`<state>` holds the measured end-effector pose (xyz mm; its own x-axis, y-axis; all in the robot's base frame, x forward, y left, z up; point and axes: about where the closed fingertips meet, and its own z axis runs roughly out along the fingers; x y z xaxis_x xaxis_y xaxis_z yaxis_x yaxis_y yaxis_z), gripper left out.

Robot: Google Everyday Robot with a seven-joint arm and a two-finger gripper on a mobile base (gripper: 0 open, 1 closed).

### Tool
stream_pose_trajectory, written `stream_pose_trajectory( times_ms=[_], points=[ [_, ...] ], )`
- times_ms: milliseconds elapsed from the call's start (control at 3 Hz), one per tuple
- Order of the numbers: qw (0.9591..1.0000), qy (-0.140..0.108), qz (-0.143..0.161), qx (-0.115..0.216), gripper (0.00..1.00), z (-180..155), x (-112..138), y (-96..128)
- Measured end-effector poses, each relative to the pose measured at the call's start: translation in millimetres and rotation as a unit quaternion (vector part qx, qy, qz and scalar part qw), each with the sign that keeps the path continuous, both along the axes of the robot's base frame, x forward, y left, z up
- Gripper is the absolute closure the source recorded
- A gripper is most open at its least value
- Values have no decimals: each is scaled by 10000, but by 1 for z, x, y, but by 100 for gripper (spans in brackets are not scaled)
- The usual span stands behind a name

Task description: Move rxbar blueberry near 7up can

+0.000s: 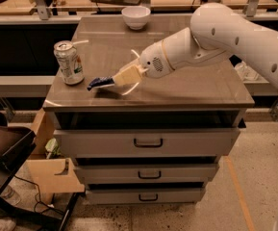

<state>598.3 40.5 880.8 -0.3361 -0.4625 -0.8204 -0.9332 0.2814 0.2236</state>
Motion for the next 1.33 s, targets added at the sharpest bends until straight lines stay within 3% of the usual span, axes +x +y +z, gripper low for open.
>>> stream_pose_trajectory(
  times_ms=[667, 1000, 1333],
  points=[
    [10000, 4, 39, 2, 15, 0, -2, 4],
    [10000, 6, 59, 3, 0, 0, -2, 6],
    [10000, 6, 60, 3, 0, 0, -2, 6]
  ],
)
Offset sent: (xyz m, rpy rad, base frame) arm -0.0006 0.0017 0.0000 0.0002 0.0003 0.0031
